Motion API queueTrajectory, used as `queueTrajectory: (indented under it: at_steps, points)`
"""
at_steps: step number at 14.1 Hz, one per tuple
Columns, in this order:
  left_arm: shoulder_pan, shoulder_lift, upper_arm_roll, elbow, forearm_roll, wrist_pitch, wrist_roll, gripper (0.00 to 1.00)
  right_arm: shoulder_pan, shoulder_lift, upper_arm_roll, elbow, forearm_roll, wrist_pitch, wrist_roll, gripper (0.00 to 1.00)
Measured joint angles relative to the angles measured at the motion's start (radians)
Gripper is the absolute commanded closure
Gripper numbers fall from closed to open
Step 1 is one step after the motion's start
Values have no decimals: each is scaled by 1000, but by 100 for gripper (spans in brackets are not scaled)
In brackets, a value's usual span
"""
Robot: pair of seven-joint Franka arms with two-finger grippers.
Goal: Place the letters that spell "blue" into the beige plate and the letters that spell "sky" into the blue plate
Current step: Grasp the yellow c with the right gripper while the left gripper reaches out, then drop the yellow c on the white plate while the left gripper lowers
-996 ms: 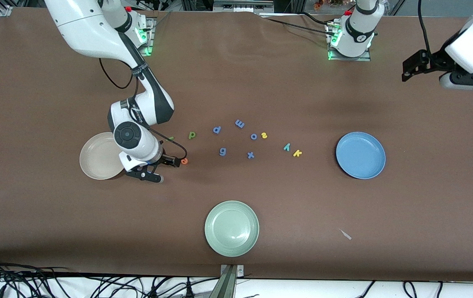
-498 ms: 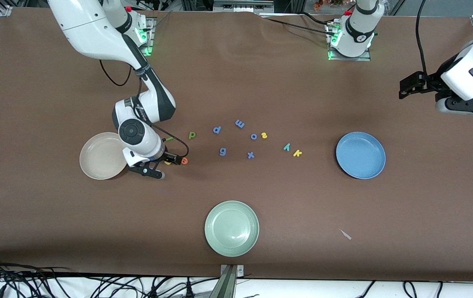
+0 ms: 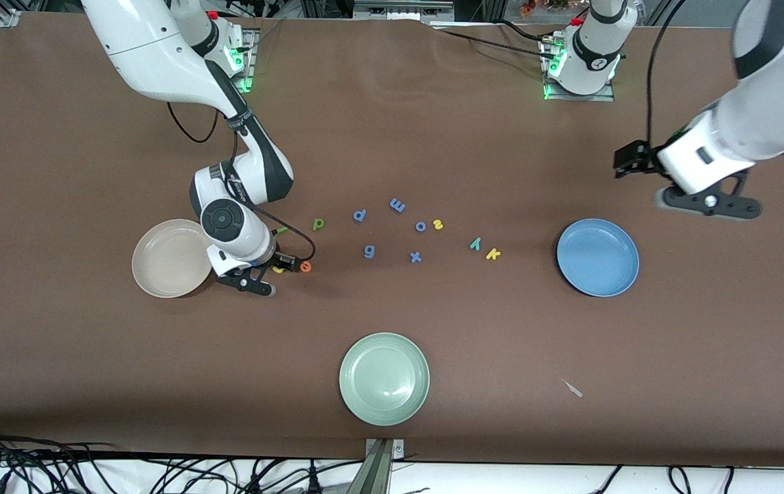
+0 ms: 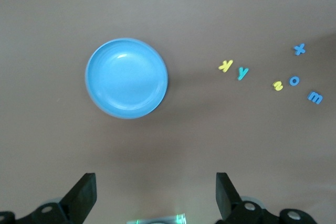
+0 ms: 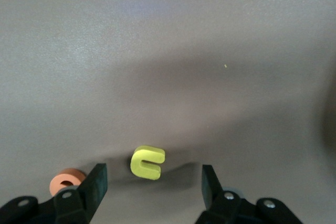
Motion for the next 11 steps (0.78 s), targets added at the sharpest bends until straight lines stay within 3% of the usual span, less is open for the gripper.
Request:
queueTrajectory:
  at_steps: [1,6,11]
  points:
    - [-21,0,-1,-40,0,50,-2,0,0,0,0,0,0,1,0,46]
    - [-53,8,-8,-226,0,288,-4,0,0,8,0,0,0,22,0,53]
    - [-82,24,-12,-254,0,309,-4,0,0,9,1,0,2,32,0,72]
